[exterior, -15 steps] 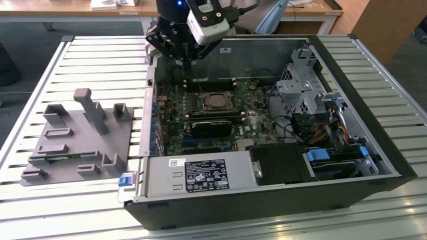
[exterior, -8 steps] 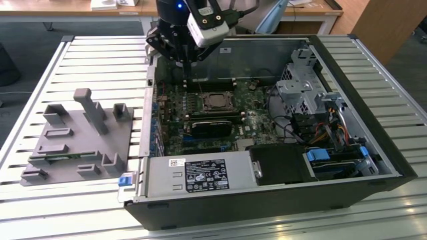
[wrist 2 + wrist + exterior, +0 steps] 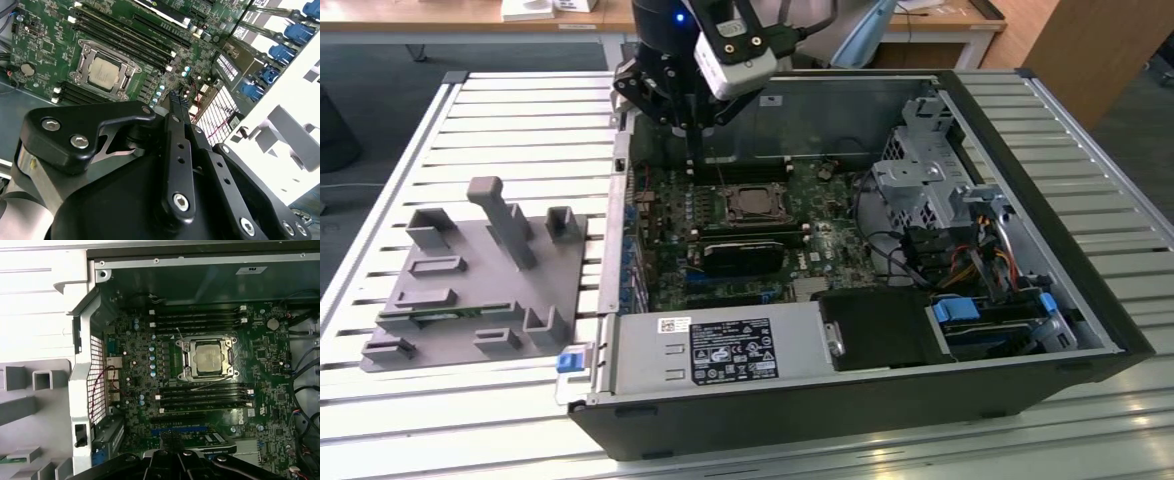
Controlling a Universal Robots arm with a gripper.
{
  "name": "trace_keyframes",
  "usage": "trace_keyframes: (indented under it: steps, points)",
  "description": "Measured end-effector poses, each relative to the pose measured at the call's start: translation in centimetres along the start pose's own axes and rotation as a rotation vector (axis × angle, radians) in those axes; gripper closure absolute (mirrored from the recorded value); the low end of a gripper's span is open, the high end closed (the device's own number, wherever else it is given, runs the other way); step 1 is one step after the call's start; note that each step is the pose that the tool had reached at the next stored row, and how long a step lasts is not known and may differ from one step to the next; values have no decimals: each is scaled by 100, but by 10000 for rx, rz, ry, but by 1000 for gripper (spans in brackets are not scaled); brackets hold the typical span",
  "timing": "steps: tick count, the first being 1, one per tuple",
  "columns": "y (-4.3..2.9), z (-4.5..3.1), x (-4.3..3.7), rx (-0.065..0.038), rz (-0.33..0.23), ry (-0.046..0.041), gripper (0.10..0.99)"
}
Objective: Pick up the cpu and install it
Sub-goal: 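Install the first cpu locking lever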
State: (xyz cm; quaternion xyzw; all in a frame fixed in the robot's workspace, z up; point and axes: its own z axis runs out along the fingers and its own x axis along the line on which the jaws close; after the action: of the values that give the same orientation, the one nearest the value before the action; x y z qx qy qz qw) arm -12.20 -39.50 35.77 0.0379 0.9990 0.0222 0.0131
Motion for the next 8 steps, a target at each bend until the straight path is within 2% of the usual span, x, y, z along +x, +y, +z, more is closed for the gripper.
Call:
trace_keyframes:
  steps: [8]
  points:
    - [-2, 44, 1, 1, 0, 1, 980]
